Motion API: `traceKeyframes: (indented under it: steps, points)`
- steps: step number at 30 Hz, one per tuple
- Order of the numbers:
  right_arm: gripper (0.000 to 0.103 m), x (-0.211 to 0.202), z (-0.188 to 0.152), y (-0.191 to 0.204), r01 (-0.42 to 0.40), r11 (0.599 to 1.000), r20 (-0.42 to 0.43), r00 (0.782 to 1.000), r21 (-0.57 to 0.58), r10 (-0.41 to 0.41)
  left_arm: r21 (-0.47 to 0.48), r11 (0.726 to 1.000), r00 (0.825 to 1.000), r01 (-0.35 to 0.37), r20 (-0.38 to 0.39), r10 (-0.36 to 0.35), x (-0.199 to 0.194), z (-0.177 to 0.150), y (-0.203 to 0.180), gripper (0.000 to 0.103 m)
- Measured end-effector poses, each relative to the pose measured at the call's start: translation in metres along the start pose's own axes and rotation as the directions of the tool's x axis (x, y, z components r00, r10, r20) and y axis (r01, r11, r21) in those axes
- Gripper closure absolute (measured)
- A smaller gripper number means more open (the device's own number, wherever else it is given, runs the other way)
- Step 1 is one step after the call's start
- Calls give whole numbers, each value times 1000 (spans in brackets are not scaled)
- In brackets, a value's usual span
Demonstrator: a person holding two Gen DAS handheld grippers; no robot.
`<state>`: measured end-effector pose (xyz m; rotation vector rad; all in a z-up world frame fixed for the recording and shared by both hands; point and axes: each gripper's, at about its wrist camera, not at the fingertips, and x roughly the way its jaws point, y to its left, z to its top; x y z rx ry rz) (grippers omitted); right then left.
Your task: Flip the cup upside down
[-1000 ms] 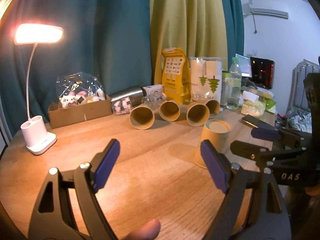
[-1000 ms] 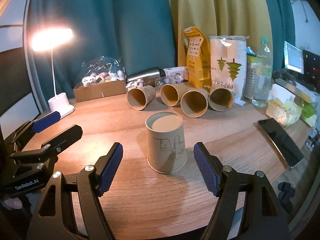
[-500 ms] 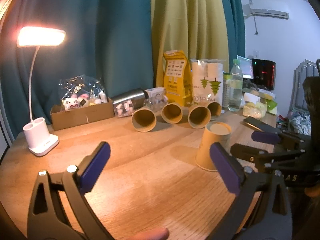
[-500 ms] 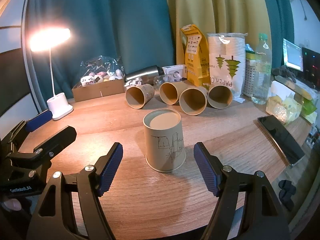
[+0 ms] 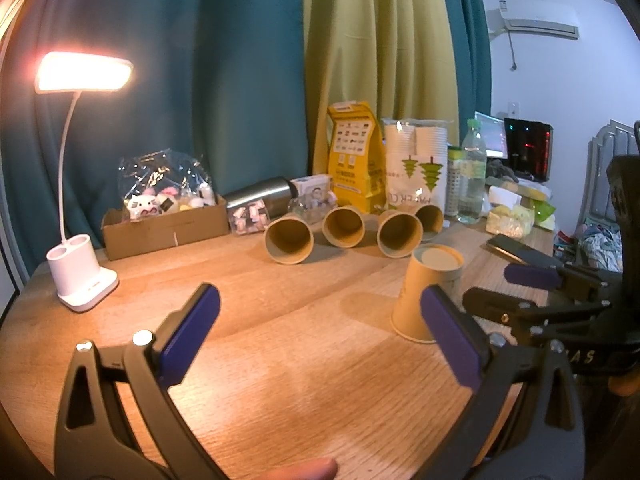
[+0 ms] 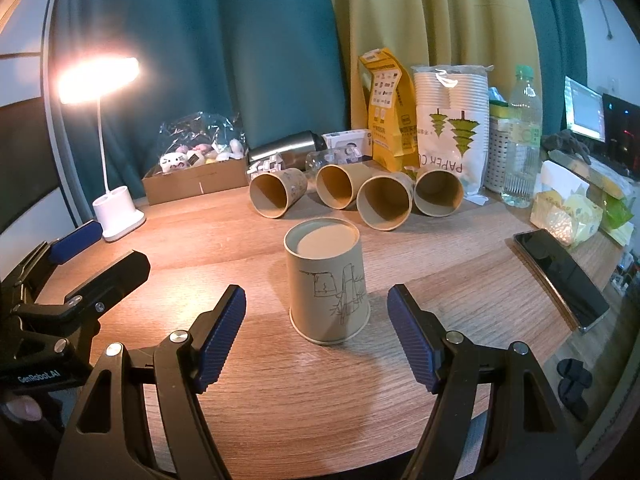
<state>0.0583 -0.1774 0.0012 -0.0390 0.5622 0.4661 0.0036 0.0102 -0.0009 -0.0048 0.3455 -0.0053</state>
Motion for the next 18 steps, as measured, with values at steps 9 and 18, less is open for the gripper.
traceKeyframes:
  steps: [9,18]
  points:
    - [27,0,-1,-3,0,1000,-1,1000,1,0,0,1000,1000,0,-1,0,0,0,0,1]
    - [27,1,-1,-3,-1,1000,-1,1000,2,1,0,1000,1000,0,-1,0,0,0,0,1]
